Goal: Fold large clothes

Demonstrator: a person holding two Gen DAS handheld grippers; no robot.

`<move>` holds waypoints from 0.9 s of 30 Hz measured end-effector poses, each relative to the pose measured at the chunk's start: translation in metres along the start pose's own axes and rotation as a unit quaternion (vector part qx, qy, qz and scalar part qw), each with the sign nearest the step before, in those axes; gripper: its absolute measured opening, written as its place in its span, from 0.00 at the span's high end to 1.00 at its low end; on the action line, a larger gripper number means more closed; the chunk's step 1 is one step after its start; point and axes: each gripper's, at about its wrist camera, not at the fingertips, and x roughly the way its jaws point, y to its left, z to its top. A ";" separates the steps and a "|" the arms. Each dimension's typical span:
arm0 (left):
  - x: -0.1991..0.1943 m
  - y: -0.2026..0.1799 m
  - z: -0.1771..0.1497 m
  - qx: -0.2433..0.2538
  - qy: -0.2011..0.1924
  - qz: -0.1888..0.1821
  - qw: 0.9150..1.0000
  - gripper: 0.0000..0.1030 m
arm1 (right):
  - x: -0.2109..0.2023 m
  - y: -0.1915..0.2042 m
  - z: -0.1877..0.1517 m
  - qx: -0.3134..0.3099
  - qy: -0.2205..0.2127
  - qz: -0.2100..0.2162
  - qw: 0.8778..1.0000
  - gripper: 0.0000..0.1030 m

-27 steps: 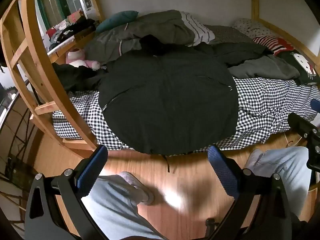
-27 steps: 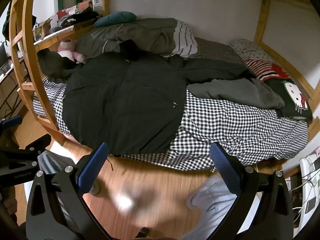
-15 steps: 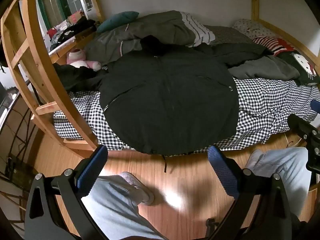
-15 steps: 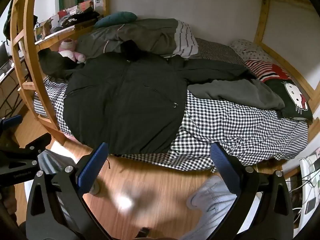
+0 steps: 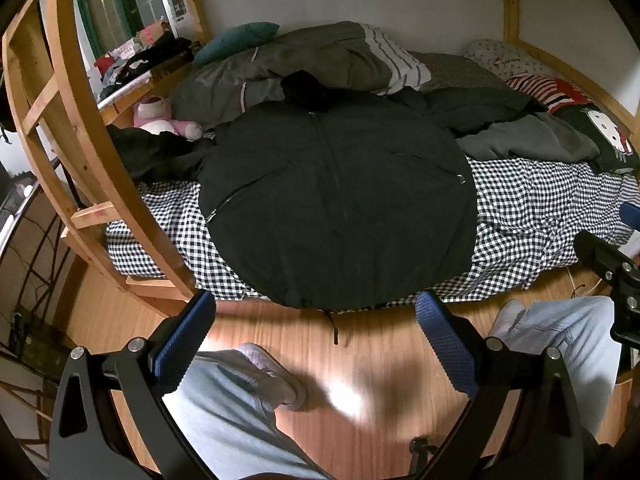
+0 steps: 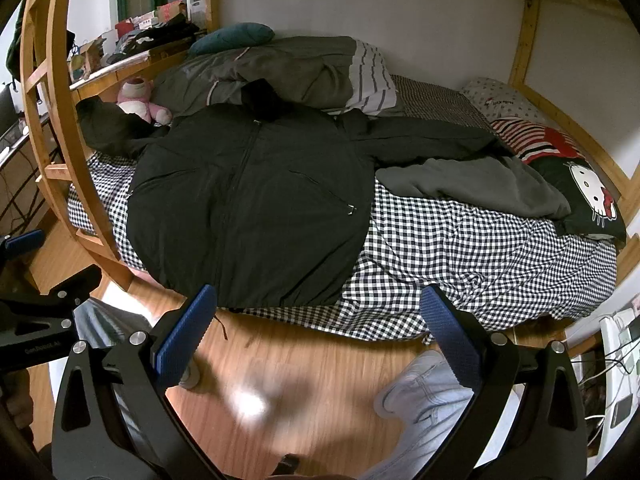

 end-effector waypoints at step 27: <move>0.000 0.002 -0.001 -0.001 0.000 0.007 1.000 0.04 | 0.004 0.003 -0.002 -0.005 0.004 0.005 1.000 0.03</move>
